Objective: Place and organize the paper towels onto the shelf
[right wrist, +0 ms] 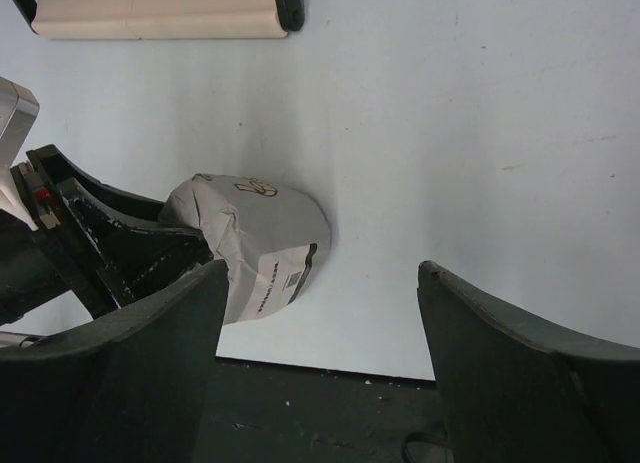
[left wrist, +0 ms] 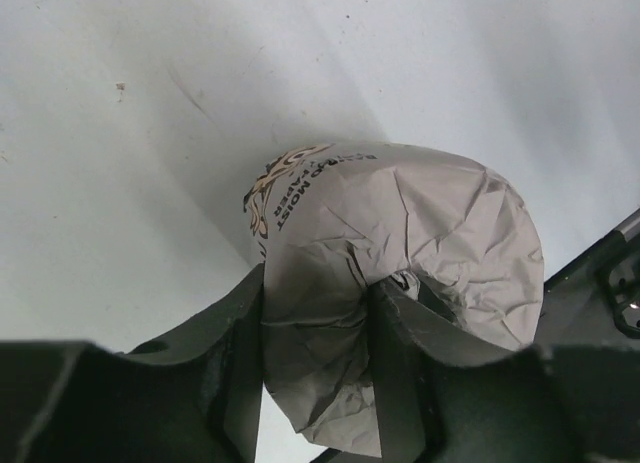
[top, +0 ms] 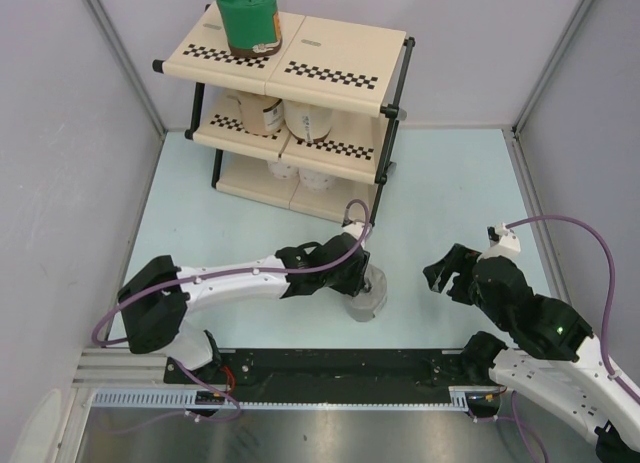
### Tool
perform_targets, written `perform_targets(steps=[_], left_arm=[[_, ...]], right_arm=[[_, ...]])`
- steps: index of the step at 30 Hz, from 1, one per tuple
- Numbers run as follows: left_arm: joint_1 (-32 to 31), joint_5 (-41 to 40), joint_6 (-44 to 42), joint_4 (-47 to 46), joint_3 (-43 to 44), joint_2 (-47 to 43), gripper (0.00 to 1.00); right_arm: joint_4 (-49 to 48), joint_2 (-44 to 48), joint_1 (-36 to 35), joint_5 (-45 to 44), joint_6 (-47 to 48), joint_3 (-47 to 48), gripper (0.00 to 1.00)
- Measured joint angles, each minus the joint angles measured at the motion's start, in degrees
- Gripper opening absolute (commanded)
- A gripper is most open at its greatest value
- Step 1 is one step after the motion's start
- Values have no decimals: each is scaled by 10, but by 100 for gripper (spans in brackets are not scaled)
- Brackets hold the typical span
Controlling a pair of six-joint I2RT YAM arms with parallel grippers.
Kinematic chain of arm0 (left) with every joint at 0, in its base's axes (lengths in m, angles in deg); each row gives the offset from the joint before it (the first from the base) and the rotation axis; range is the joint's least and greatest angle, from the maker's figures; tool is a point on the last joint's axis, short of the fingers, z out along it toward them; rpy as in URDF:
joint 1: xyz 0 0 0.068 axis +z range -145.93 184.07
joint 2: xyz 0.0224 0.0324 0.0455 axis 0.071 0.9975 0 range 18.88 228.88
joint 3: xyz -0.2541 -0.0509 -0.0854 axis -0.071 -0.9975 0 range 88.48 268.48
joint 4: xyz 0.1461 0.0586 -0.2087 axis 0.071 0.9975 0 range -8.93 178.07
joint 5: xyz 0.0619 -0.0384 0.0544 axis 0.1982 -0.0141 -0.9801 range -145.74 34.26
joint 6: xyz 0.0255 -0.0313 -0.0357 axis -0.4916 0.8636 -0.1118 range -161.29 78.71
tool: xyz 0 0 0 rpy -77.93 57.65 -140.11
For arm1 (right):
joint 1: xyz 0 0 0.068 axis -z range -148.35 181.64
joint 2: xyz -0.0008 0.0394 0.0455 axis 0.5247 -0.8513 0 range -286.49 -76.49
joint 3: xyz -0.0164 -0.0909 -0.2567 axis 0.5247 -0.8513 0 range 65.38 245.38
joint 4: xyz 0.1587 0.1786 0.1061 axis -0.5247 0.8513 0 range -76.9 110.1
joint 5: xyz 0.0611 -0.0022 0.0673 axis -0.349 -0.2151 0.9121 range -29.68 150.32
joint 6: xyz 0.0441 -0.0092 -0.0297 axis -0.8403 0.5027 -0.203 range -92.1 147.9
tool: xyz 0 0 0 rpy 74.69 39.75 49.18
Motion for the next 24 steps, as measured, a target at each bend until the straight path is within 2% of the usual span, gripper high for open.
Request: perform_targets(steps=[2, 3, 10, 15, 19, 24], left_arm=[[-1, -1, -2, 2, 2, 3, 29], [-1, -2, -5, 2, 3, 3, 28], [-2, -2, -9, 12, 3, -4, 30], [-5, -7, -17, 60, 21, -54, 29], [-7, -44, -43, 116, 131, -101, 30], [-6, -106, -93, 113, 292, -148, 30]], right_arm=[[0, 0, 0, 0, 0, 0, 81], [0, 0, 0, 0, 0, 0, 81], [0, 1, 0, 0, 0, 0, 81], [0, 1, 0, 0, 0, 0, 81], [0, 1, 0, 0, 0, 0, 81], [0, 2, 0, 0, -1, 0, 81]])
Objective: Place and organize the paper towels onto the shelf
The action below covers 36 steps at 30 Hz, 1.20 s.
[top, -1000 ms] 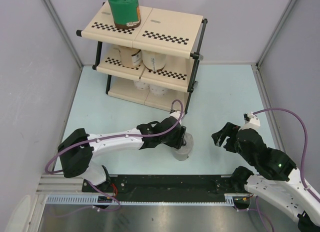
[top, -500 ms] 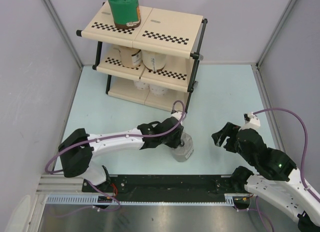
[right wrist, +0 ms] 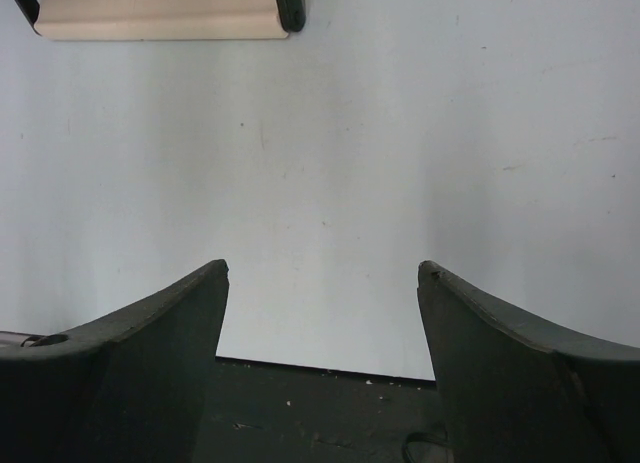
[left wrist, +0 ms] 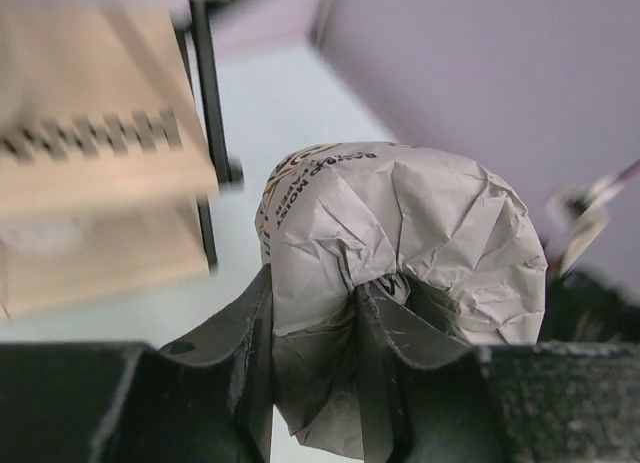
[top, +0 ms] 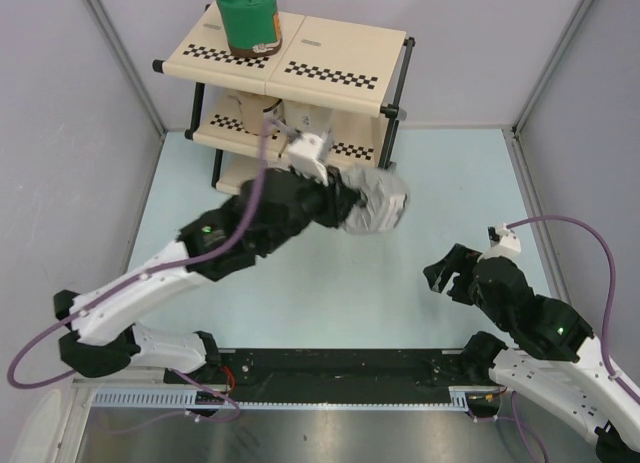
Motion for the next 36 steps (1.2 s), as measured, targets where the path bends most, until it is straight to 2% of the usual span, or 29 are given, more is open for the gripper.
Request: perform_targets(steps=[3, 8, 15, 20, 27, 36], left_arm=[[8, -40, -48, -26, 89, -25, 31], [48, -76, -122, -83, 182, -41, 32], [146, -70, -184, -83, 350, 37, 35], [205, -20, -201, -78, 384, 91, 34], [309, 40, -182, -71, 420, 186, 29], [356, 62, -167, -68, 451, 253, 29]], right_arm=[[0, 3, 0, 0, 0, 0, 81], [0, 7, -2, 0, 0, 0, 81], [1, 9, -3, 0, 0, 0, 81], [1, 12, -3, 0, 0, 0, 82], [1, 12, -3, 0, 0, 0, 82], [1, 12, -3, 0, 0, 0, 82]])
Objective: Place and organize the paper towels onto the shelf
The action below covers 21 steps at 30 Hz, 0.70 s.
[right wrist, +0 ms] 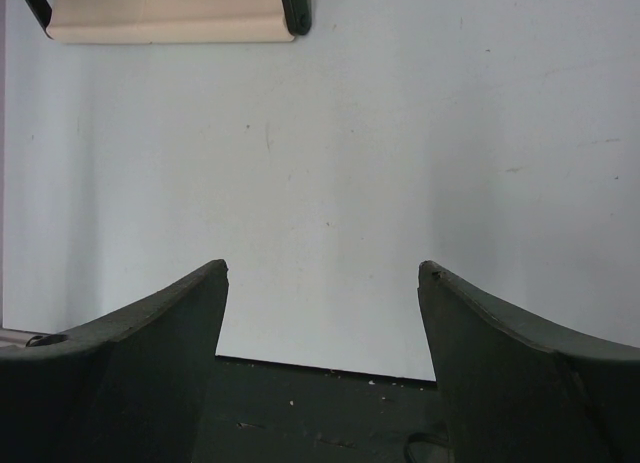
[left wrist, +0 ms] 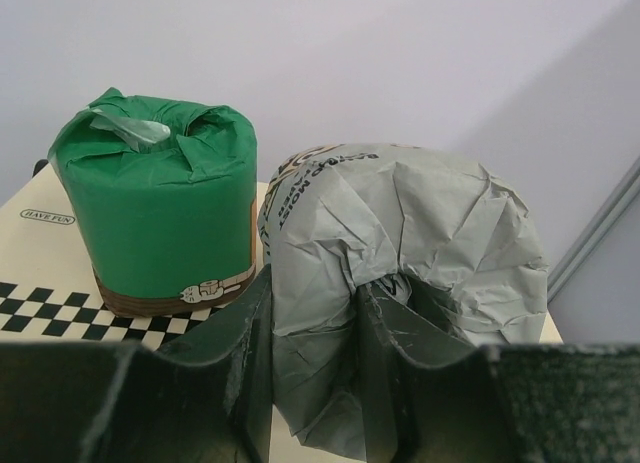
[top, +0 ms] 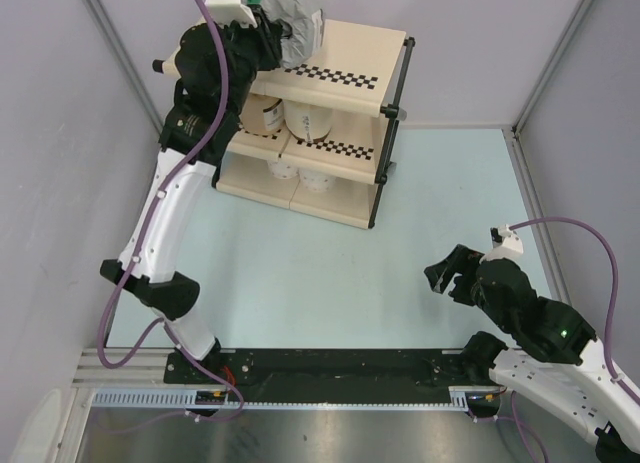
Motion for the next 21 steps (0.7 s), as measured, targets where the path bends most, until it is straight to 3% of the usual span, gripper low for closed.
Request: perform_targets(steps=[4, 7, 21], left_arm=[[0, -3, -1, -8, -3, 1, 29], [0, -4, -1, -15, -6, 1, 36], [4, -11, -7, -15, -42, 3, 35]], right_arm=[[0, 0, 1, 0, 0, 0, 82], [0, 0, 2, 0, 0, 0, 82], [0, 0, 2, 0, 0, 0, 82]])
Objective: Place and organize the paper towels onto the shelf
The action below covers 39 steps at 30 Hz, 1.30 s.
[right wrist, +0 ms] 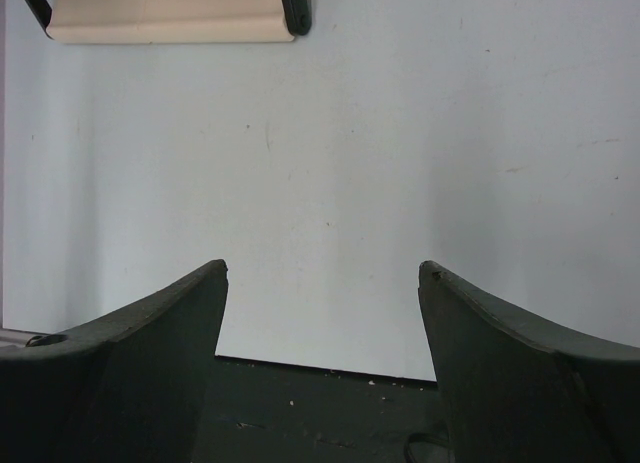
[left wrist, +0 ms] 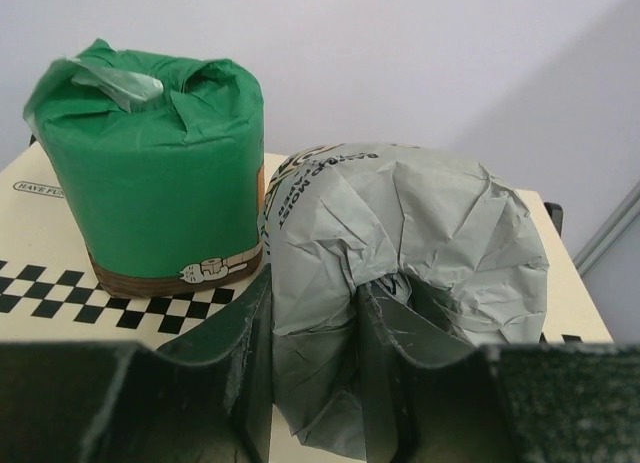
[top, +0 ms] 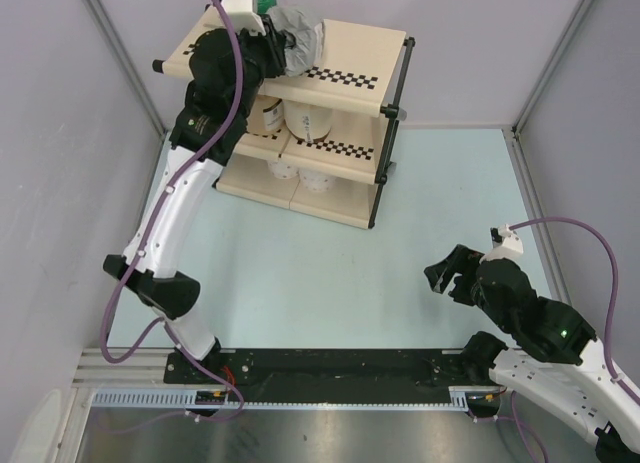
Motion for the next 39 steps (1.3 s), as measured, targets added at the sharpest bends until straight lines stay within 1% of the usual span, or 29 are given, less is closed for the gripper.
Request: perform_targets(steps=[1, 2, 4, 5, 8, 12, 21, 26, 39], left_arm=[[0, -1, 0, 0, -2, 1, 37], [0, -3, -1, 1, -2, 3, 45], [0, -5, -6, 0, -3, 6, 50], [0, -5, -5, 0, -4, 6, 55], [1, -9, -9, -6, -4, 7, 62], [2, -12, -10, -12, -4, 7, 69], [3, -19, -15, -22, -4, 7, 70], [9, -19, -15, -27, 12, 21, 70], [19, -19, -8, -95, 12, 30, 71]], right_arm=[[0, 0, 0, 0, 0, 0, 82], [0, 0, 0, 0, 0, 0, 82], [0, 0, 0, 0, 0, 0, 82], [0, 0, 0, 0, 0, 0, 82], [0, 0, 0, 0, 0, 0, 82], [0, 0, 0, 0, 0, 0, 82], [0, 0, -3, 0, 0, 0, 82], [0, 0, -9, 0, 0, 0, 82], [2, 0, -27, -3, -5, 0, 82]])
